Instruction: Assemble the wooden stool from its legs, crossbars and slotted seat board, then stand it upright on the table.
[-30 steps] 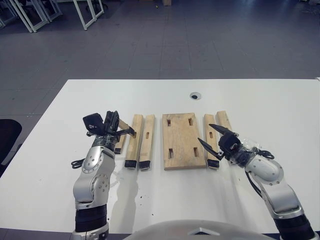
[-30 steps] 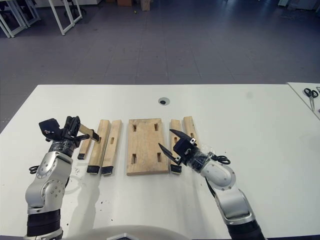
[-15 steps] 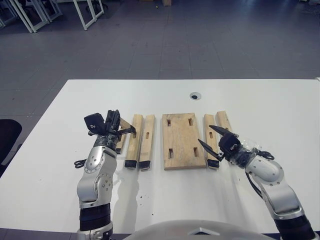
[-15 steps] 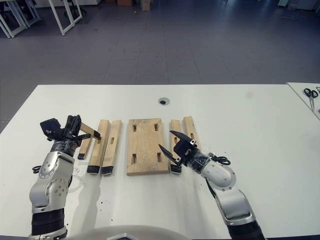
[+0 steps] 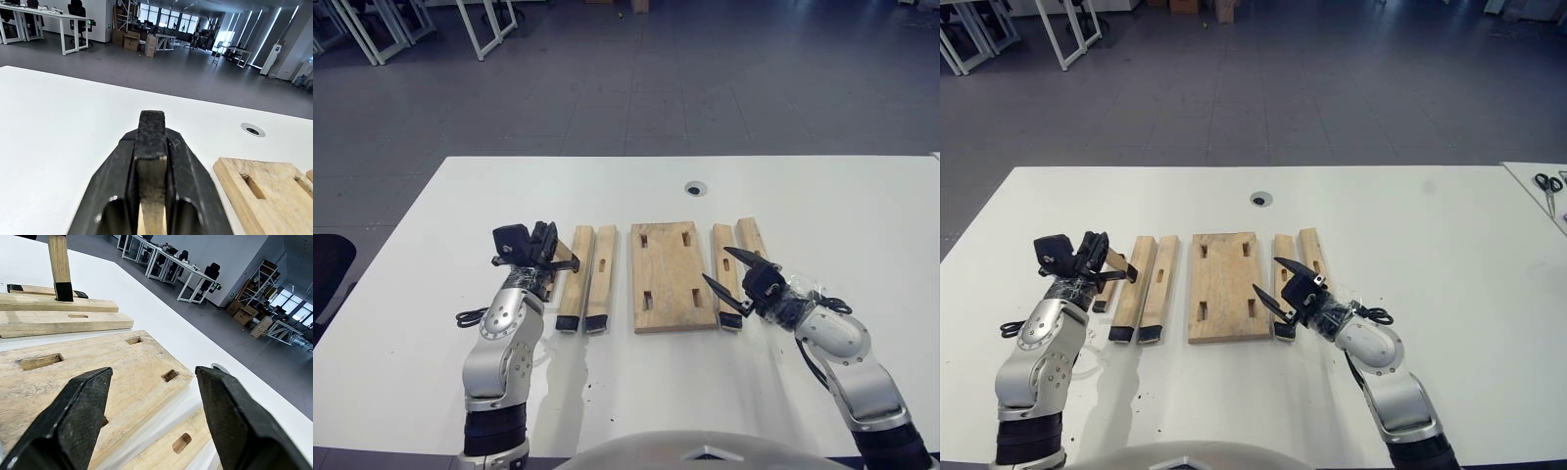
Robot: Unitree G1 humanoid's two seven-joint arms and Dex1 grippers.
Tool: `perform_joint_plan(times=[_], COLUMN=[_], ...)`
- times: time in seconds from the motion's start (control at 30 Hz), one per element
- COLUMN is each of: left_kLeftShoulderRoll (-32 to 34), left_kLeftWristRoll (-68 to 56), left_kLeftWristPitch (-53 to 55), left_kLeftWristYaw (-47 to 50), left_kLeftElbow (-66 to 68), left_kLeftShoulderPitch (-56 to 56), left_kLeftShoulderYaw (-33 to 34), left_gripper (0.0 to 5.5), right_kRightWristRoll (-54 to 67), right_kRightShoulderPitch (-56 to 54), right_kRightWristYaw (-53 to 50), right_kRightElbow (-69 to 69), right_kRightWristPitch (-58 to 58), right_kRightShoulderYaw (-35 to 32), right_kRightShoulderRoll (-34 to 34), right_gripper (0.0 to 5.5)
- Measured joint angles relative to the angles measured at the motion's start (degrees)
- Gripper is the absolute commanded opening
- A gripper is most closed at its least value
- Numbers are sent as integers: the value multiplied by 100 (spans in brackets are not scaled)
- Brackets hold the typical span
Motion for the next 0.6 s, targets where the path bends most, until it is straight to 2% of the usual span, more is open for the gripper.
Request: perform_joint_plan(times=[0.23,0.43,0.6], left_kLeftShoulderRoll=[116,119,120], left_kLeftWristRoll=[337,408,403], left_kLeftWristPitch=[314,349,784], left_kLeftWristYaw=[-3,-46,-67], left_kLeftElbow=[74,681,781], left_kLeftShoulderPitch=[-195,-810,-1210], left_kLeftShoulderYaw=[-210,-136,-94], left_gripper=[42,42,42], right_kRightWristRoll=[-14,-31,-137], right_kRightShoulderPitch=[-5,-25,-44], right_kRightWristYaw=[-11,-11,-24], right_kRightElbow=[50,99,125], right_kRightWristPitch=[-1,-27,-84], right_kRightShoulderYaw=[0,44,64], right_kRightShoulderRoll=[0,-3,-21], right_gripper=[312,312,312])
